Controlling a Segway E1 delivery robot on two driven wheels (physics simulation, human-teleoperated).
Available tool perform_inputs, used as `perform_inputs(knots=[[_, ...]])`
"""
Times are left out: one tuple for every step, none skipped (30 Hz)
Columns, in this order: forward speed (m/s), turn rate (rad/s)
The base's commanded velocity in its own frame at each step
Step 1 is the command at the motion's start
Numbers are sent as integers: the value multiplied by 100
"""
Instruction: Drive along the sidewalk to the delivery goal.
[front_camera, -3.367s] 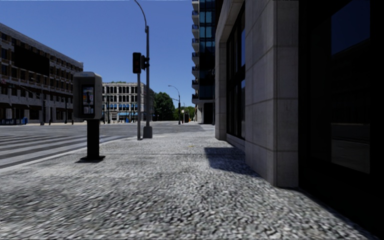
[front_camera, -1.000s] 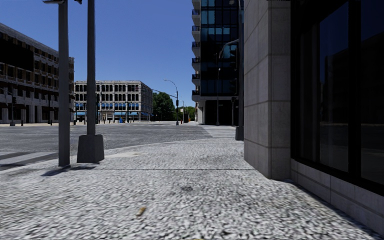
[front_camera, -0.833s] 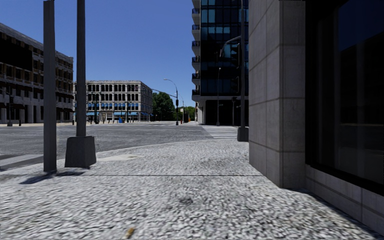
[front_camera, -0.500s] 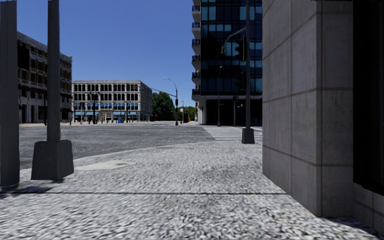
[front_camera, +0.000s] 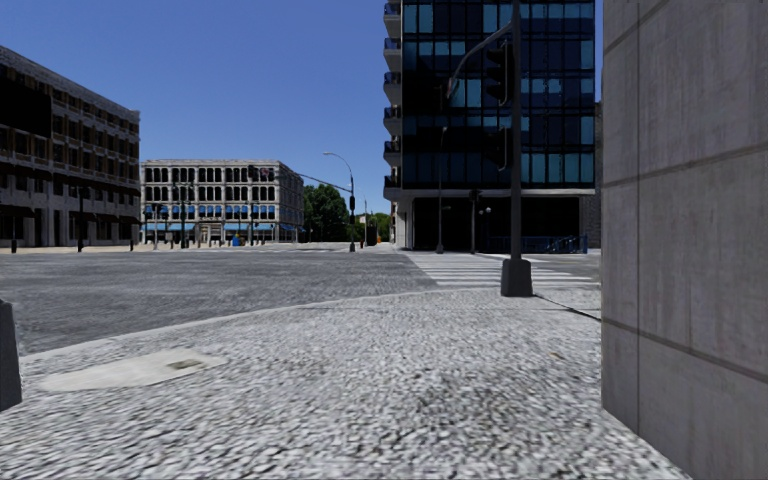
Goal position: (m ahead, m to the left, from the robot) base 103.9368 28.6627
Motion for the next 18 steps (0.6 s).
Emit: perform_inputs(knots=[[200, 0], [200, 0], [200, 0], [200, 0], [200, 0], [200, 0], [200, 0], [200, 0], [200, 0], [200, 0], [200, 0], [200, 0], [200, -4], [200, -21], [200, -36], [200, -50], [200, -50], [200, -69]])
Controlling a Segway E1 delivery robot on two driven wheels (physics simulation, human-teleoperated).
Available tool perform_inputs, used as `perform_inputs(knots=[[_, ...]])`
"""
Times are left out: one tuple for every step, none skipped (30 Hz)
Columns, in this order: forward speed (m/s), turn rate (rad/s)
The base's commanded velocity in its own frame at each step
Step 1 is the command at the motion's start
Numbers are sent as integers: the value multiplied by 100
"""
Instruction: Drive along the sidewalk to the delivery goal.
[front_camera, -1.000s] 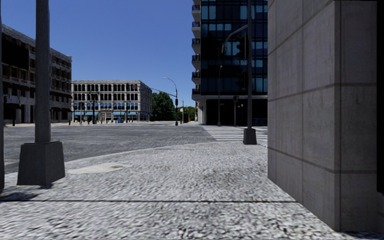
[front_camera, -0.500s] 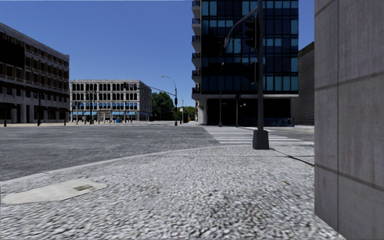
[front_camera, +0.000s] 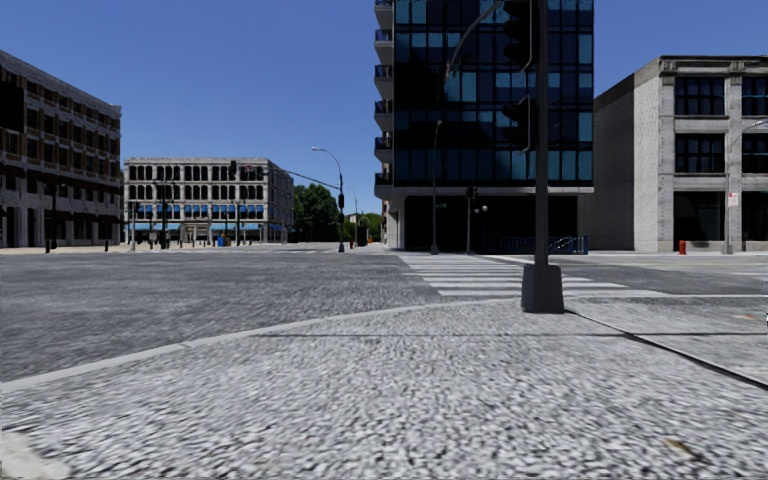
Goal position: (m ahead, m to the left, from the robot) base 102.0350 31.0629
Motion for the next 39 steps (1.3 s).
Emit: perform_inputs(knots=[[200, -79], [200, -82], [200, -83], [200, -83], [200, -84], [200, -84], [200, -84], [200, -84], [200, -84], [200, -84], [200, -84], [200, -84], [200, -84], [200, -84], [200, -84], [200, -84], [200, -84], [200, -84], [200, -84], [200, -84], [200, -84], [200, -84], [200, -84], [200, -84], [200, -84], [200, -84], [200, -84], [200, -84], [200, -84], [200, -84], [200, -84], [200, -84], [200, -84], [200, -84], [200, -84], [200, -66], [200, -66], [200, -17], [200, -4]])
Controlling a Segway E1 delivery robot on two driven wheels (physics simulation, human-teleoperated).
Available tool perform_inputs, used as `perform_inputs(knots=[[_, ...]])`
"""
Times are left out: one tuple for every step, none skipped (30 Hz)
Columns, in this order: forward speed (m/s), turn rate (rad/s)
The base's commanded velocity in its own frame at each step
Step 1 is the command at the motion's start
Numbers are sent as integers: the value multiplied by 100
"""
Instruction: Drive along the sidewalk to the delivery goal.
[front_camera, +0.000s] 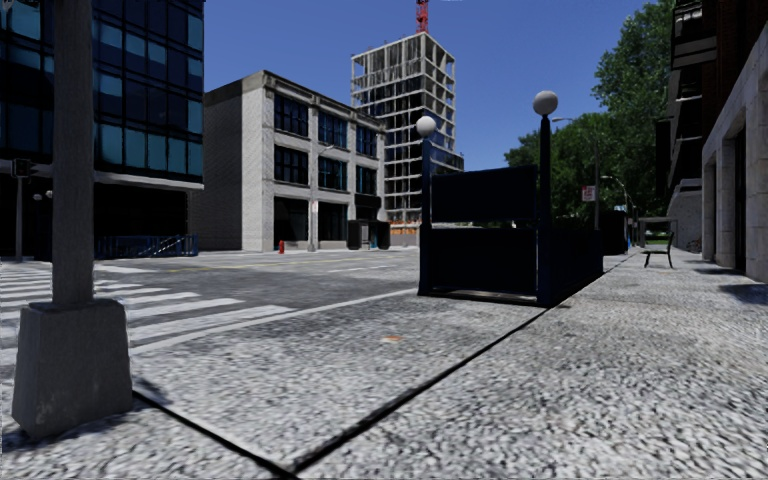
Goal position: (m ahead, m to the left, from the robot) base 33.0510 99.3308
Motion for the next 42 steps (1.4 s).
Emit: perform_inputs(knots=[[200, 0], [200, 0], [200, 0], [200, 0], [200, 0], [200, 0], [200, 0], [200, 0], [200, 0], [200, 18], [200, 40], [200, 58], [200, 58], [200, 80], [200, 120], [200, 120], [200, 120], [200, 120], [200, 120], [200, 120], [200, 120], [200, 120], [200, 120], [200, 120], [200, 120], [200, 120], [200, 120], [200, 120], [200, 120], [200, 120], [200, 120], [200, 120], [200, 120], [200, 120], [200, 120], [200, 109], [200, 84], [200, 84], [200, 65], [200, 13], [200, 2], [200, 2]])
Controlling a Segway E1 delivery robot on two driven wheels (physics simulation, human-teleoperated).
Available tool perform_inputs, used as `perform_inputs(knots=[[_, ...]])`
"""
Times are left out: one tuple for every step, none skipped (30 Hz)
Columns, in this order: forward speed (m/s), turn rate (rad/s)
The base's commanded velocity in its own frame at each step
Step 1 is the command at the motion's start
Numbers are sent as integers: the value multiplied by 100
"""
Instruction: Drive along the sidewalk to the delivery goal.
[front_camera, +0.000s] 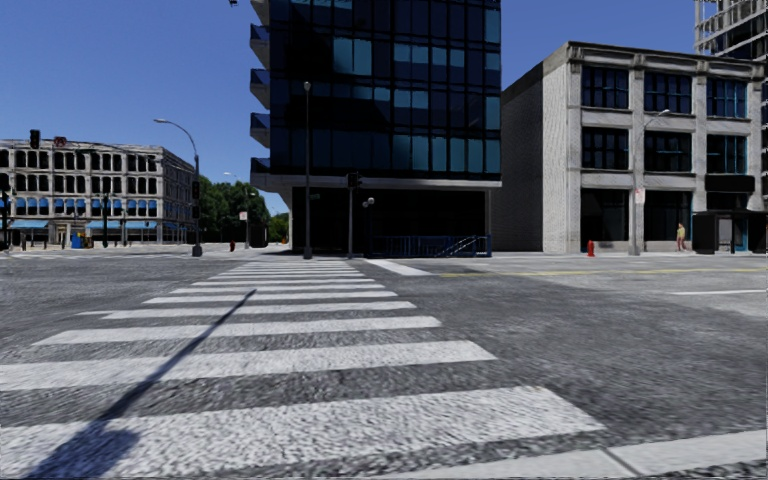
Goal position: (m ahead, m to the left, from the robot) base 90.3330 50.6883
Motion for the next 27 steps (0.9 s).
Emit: perform_inputs(knots=[[200, 0], [200, 0], [200, 0], [200, 0], [200, 0], [200, 0], [200, 0], [200, 0], [200, 0], [200, 0], [200, 0], [200, 0], [200, 0], [200, 17], [200, 17], [200, 40], [200, 53], [200, 57], [200, 52], [200, 52], [200, 28], [200, 10], [200, 5], [200, 5], [200, 4], [200, 3], [200, 3]])
